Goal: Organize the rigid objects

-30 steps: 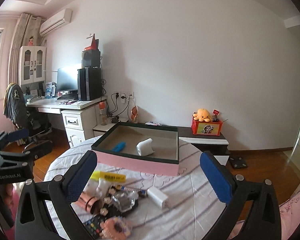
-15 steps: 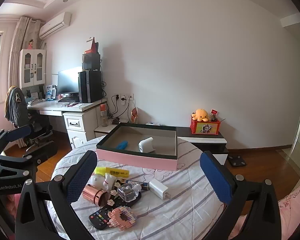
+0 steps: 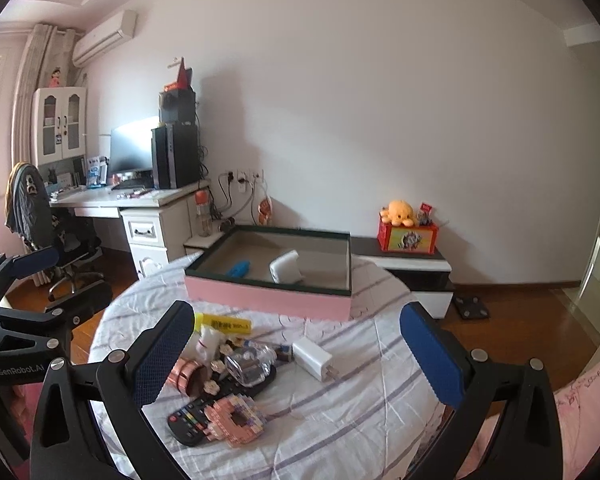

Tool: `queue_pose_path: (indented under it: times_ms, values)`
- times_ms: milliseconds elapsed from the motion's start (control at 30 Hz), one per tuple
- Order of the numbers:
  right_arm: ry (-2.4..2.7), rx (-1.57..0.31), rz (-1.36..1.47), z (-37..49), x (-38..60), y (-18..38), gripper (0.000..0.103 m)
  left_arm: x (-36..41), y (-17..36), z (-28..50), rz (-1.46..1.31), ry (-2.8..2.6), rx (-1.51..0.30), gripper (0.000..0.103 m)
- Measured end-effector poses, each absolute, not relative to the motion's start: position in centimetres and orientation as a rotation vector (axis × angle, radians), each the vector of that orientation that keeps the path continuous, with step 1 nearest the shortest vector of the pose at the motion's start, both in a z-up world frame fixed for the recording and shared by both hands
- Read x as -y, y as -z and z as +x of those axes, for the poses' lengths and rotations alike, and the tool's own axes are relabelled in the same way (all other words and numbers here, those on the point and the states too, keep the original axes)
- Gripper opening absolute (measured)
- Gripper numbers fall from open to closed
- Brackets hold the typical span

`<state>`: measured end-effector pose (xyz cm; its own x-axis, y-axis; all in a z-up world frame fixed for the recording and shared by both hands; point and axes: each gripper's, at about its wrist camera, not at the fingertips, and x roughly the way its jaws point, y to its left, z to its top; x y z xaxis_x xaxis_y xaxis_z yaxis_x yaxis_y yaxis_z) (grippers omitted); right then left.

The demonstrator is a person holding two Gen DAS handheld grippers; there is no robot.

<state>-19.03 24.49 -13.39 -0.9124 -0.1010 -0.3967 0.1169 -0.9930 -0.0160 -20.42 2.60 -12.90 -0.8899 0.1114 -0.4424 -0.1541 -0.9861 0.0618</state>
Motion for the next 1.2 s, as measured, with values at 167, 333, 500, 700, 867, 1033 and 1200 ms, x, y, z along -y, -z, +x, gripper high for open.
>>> queue_pose_path:
  times_ms: [167,333,500,700,867,1033,1200]
  values:
    - [2.956,-0.033,0.746,-20.8,-25.5,16.2,0.103,-2.5,17.1,-22.9,-0.856,-2.875,-0.146,0.103]
    - [2.934,-0.017,0.868,-22.3,-26.6,19.2,0.103,-3.4,20.3,-25.0,-0.988,-2.817,-0.143,0.103]
    - [2.923,-0.003,0.958,-23.4,-27.7,21.2,0.103,-4.3,22.4,-26.6,-1.071,-2.776,-0.151,0.103]
    - [2.908,0.022,1.018,-24.8,-28.4,22.7,0.103,-5.1,23.8,-27.8,-1.104,-2.74,-0.176,0.103]
    - [2.885,0.029,1.041,-26.2,-28.4,23.4,0.103,-4.4,24.8,-28.3,-1.119,-2.681,-0.127,0.071]
    - [2.854,0.028,1.055,-28.1,-28.1,24.2,0.103,-3.4,24.8,-28.1,-1.113,-2.673,-0.16,0.055]
    - [2.84,-0.027,1.092,-30.6,-27.6,25.3,0.103,-2.3,24.7,-28.0,-1.125,-2.686,-0.169,0.055]
